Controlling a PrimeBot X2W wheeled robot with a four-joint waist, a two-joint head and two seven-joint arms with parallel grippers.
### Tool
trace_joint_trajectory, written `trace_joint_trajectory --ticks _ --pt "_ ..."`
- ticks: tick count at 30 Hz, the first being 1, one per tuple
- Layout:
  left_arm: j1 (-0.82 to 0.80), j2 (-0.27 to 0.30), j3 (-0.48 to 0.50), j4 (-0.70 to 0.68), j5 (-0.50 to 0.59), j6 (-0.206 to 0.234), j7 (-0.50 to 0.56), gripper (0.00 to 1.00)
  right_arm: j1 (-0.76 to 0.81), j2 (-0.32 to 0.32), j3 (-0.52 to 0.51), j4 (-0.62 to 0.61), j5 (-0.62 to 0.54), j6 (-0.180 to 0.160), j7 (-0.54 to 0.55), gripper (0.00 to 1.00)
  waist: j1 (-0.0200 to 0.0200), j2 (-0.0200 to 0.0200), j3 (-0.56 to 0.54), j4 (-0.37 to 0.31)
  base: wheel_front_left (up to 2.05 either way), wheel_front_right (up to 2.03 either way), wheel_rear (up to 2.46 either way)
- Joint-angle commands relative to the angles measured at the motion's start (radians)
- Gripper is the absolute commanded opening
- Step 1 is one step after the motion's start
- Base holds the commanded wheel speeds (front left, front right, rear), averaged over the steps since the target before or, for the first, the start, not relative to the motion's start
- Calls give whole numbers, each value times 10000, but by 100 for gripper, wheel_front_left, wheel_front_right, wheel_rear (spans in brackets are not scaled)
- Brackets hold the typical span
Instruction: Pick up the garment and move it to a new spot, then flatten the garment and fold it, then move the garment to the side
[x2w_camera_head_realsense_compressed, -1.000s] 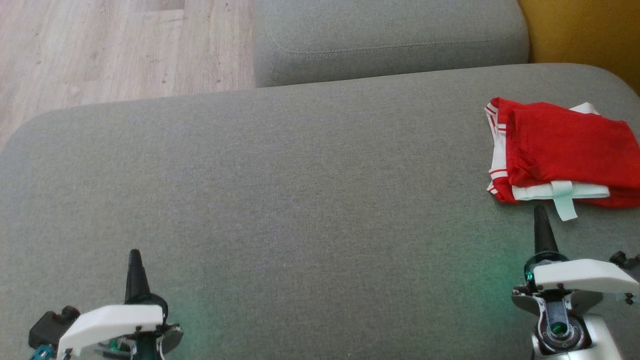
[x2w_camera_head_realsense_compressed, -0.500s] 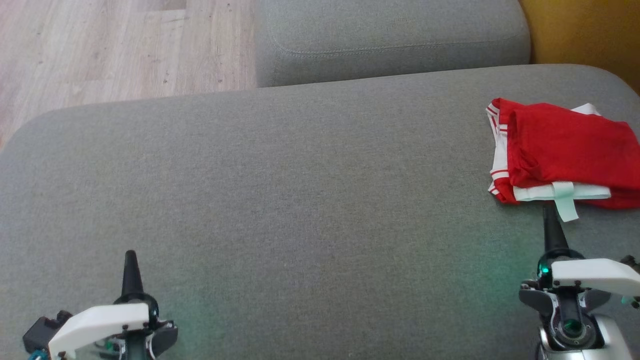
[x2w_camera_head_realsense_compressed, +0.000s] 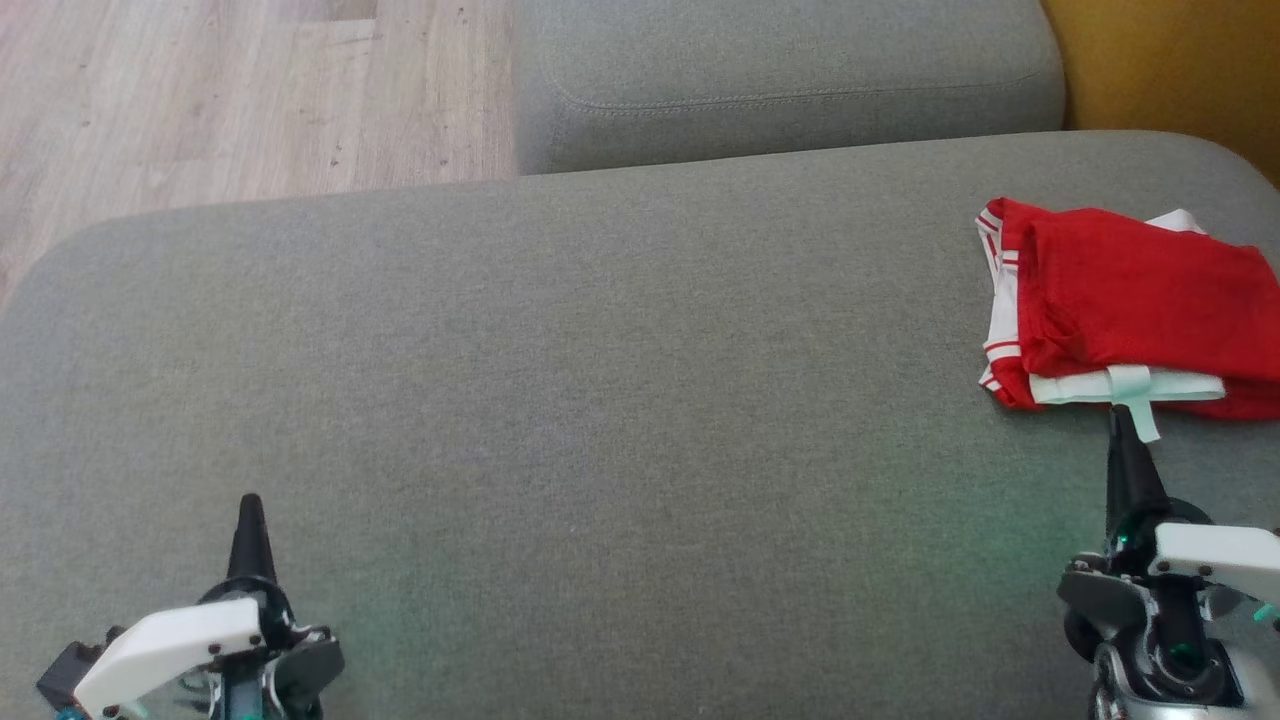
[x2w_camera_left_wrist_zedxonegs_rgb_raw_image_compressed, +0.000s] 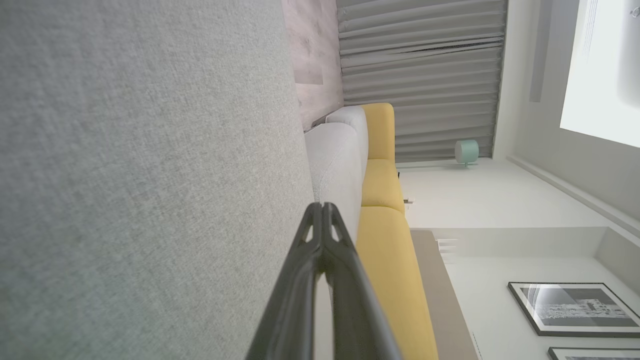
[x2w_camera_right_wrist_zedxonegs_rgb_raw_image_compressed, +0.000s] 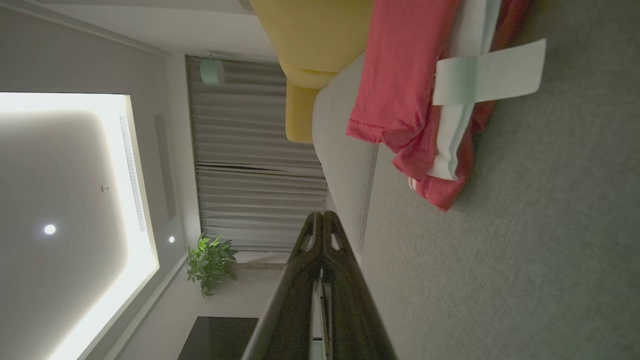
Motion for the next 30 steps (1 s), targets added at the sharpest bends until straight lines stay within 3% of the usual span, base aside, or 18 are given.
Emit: trace_joint_trajectory --ticks 1,8,30 --pt "-514 81 384 -365 -287 -116 141 0 -223 -29 115 -451 372 -7 137 0 0 0 -1 4 0 0 0" --pt "-535 85 503 -380 -885 -157 332 0 -189 -26 3 -581 1073 -7 323 0 0 0 -3 19 0 0 0" --pt "-535 85 502 -381 -885 -157 332 0 -189 -26 4 -581 1073 -7 322 0 0 0 -3 19 0 0 0"
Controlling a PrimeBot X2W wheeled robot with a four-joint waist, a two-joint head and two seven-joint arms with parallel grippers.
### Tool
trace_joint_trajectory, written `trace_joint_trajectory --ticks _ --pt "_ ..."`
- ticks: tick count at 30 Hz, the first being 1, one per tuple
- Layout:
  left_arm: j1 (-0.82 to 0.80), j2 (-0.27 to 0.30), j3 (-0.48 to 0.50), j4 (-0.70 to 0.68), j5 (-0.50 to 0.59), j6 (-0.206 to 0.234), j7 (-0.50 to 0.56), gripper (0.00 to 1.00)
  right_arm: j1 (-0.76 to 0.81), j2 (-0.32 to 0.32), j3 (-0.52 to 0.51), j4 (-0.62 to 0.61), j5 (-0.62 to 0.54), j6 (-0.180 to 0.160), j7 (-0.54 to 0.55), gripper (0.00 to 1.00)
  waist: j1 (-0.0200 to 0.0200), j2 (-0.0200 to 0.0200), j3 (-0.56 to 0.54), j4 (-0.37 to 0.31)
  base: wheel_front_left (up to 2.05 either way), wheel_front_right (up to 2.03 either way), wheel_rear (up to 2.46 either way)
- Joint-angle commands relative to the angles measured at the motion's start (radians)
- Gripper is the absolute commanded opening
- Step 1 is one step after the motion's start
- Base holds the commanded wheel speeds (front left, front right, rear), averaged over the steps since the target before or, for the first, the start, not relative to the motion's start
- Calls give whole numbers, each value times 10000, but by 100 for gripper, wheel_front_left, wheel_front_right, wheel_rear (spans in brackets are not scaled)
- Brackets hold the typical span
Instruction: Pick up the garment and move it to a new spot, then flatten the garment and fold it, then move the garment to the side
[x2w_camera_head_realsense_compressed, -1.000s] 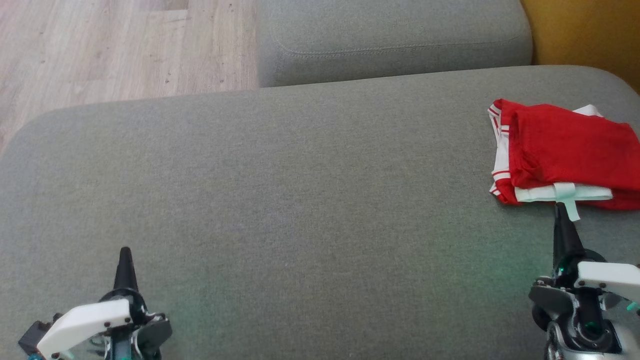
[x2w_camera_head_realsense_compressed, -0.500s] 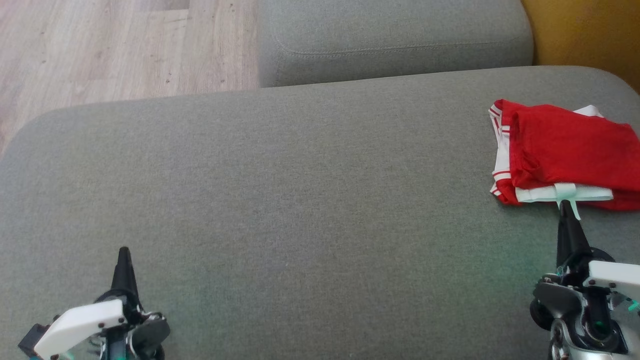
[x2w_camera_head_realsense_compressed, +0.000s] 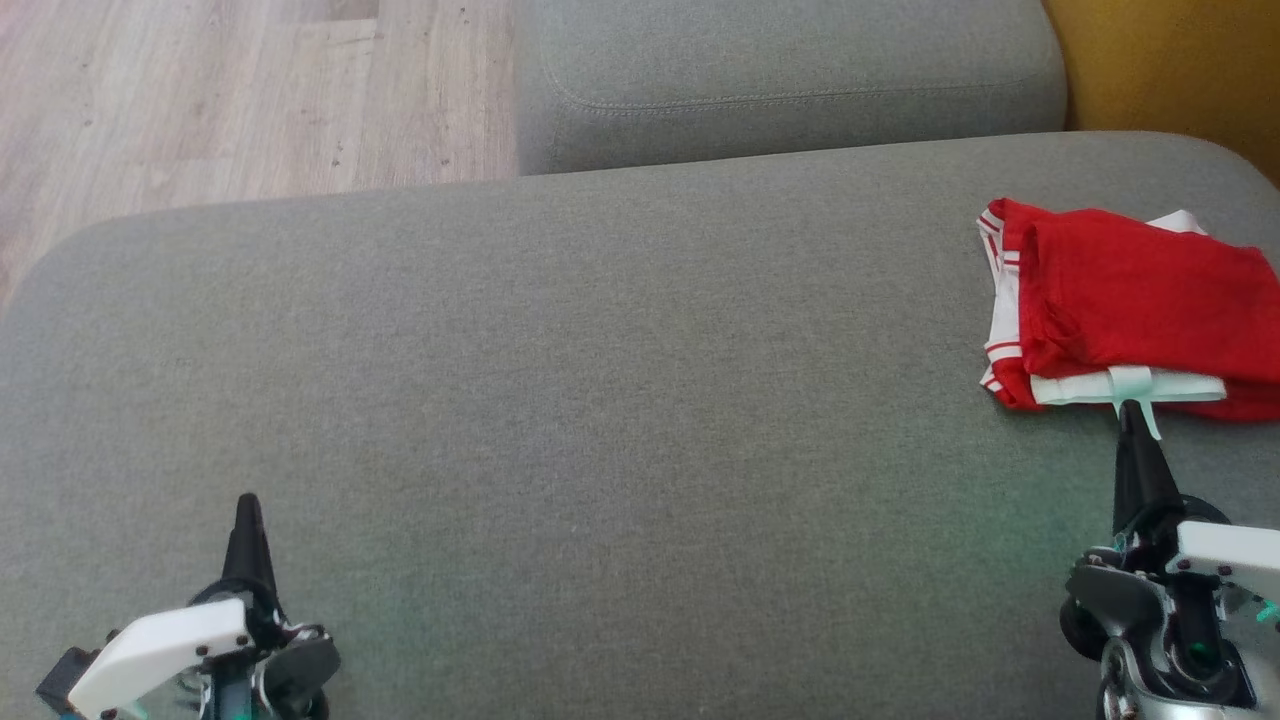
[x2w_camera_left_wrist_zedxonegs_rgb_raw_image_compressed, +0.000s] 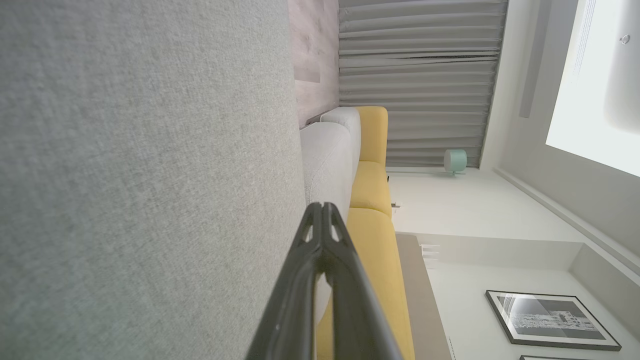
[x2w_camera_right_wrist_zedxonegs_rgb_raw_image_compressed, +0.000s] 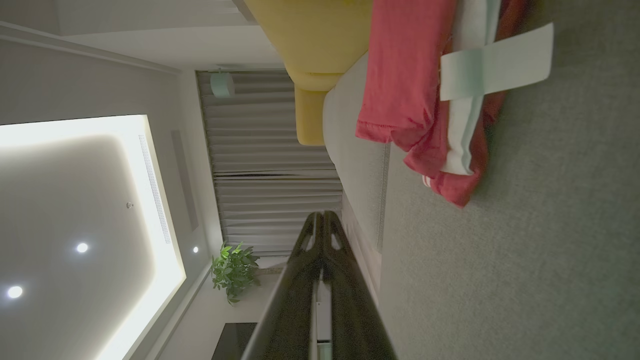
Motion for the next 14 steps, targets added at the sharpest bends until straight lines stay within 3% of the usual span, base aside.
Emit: trace_joint_trajectory --ticks 1,14 --pt "-526 85 355 -368 -57 -65 31 0 -198 -35 199 -408 70 -7 59 0 0 0 0 0 0 0 0" --pt "-526 85 354 -368 -57 -65 31 0 -198 -35 200 -408 71 -7 59 0 0 0 0 0 0 0 0"
